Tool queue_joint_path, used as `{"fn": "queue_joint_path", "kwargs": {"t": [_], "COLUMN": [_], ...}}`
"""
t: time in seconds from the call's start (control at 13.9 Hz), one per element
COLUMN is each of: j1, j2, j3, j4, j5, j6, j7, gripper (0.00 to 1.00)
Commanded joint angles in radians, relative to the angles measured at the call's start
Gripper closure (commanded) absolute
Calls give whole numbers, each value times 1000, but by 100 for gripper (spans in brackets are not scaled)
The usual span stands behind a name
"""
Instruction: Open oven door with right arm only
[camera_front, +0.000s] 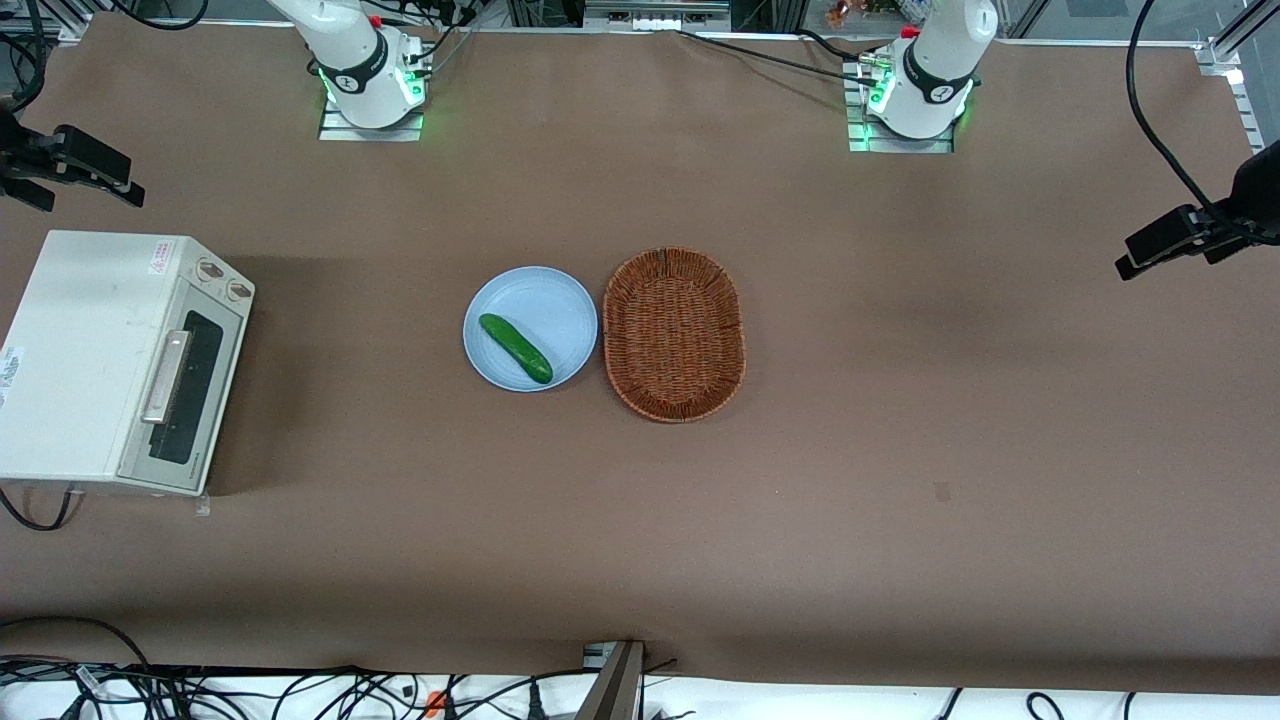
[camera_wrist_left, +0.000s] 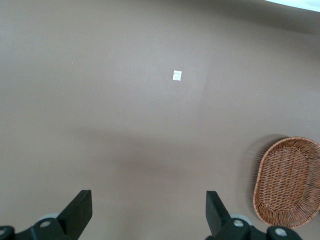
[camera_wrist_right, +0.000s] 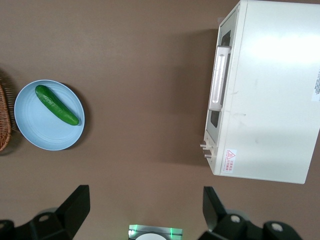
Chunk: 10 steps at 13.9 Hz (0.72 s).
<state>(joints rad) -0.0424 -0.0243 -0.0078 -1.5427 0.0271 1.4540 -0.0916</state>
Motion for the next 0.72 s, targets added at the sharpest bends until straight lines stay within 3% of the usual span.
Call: {"fn": "queue_joint_path", "kwargs": {"t": [0.0, 0.65], "j1": [-11, -8], "j2": [1, 4], "j3": [12, 17], "j4": [18, 12], "j5": [-15, -15], "j6": [-4, -17], "j7": [3, -8], "gripper": [0, 0]}}
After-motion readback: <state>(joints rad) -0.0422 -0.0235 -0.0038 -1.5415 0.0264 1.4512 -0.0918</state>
